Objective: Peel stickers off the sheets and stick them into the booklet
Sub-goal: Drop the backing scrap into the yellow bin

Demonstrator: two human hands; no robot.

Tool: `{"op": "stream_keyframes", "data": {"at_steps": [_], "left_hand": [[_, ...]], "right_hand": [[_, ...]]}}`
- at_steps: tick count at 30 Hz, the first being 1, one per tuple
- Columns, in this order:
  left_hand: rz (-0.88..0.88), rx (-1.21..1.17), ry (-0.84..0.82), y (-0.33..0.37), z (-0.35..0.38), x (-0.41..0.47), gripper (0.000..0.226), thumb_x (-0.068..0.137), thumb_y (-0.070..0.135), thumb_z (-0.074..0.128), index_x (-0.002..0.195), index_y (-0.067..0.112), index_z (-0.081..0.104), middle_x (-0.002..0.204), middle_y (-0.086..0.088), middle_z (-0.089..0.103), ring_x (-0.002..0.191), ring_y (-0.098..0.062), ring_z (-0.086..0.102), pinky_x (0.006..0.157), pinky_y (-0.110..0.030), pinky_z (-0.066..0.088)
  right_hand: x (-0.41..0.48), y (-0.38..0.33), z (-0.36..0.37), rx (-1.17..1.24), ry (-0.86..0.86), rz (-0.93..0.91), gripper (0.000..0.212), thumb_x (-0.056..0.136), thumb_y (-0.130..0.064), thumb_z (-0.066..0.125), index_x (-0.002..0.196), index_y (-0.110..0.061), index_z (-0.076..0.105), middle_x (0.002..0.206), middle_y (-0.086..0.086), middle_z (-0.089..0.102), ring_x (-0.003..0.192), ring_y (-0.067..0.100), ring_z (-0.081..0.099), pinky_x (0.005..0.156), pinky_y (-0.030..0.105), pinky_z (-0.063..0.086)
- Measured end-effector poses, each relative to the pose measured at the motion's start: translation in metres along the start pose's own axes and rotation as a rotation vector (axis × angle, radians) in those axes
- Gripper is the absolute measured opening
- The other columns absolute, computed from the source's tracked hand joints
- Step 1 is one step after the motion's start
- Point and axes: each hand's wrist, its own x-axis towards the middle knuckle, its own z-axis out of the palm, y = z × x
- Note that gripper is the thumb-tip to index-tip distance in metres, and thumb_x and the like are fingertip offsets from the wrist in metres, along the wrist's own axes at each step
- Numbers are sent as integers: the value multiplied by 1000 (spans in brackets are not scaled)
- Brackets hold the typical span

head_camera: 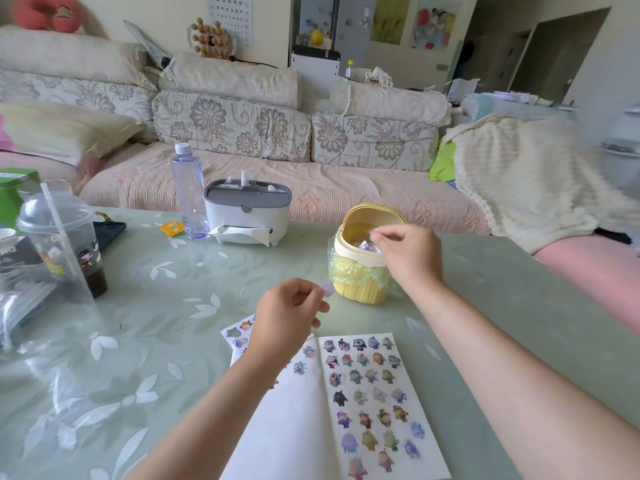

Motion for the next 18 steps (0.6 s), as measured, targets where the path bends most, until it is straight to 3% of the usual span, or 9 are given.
{"op": "stream_keyframes", "data": {"at_steps": [5, 8, 11, 13, 15, 18], "left_hand": [[-5, 20, 13, -3, -8, 4, 12, 94, 22, 61, 87, 18, 70, 74, 10, 75, 55, -10, 65, 51, -32, 48], [14, 28, 25, -5, -11, 4, 13, 94, 21, 60, 89, 19, 72, 77, 12, 75, 59, -11, 68, 52, -31, 49], [84, 69, 62, -8, -15, 0, 13, 95, 21, 61, 88, 22, 72, 76, 15, 74, 62, -8, 69, 50, -19, 46], [174, 132, 89, -9, -18, -4, 11, 94, 23, 65, 85, 24, 71, 74, 18, 74, 63, -2, 67, 54, -16, 47], [291, 218, 115, -13, -22, -11, 9, 92, 23, 67, 84, 23, 72, 74, 18, 73, 67, 3, 65, 59, -12, 46], [433, 297, 148, -22, -28, -19, 8, 91, 21, 68, 85, 24, 71, 75, 17, 72, 72, 2, 65, 60, -13, 47]], "right_hand": [[35, 1, 14, -250, -171, -23, 25, 83, -25, 75, 107, -32, 77, 103, -13, 74, 101, 12, 67, 87, 27, 51], [22, -7, 13, -245, -157, -72, 27, 84, -23, 72, 109, -33, 75, 104, -14, 72, 101, 12, 66, 91, 29, 51], [-17, -17, 13, -116, -239, -46, 9, 86, -28, 68, 84, -29, 76, 77, -19, 70, 75, 9, 67, 77, 28, 54], [-47, -21, 12, -62, -322, 15, 17, 85, -33, 66, 74, -23, 73, 65, -13, 69, 58, 11, 65, 71, 30, 55], [-73, -29, 10, 8, -409, 107, 28, 86, -39, 63, 72, -16, 72, 69, -3, 72, 48, 15, 62, 65, 30, 56], [-101, -41, 5, 163, -532, 295, 38, 93, -46, 60, 76, -15, 74, 74, -1, 73, 49, 20, 61, 41, 21, 37]]}}
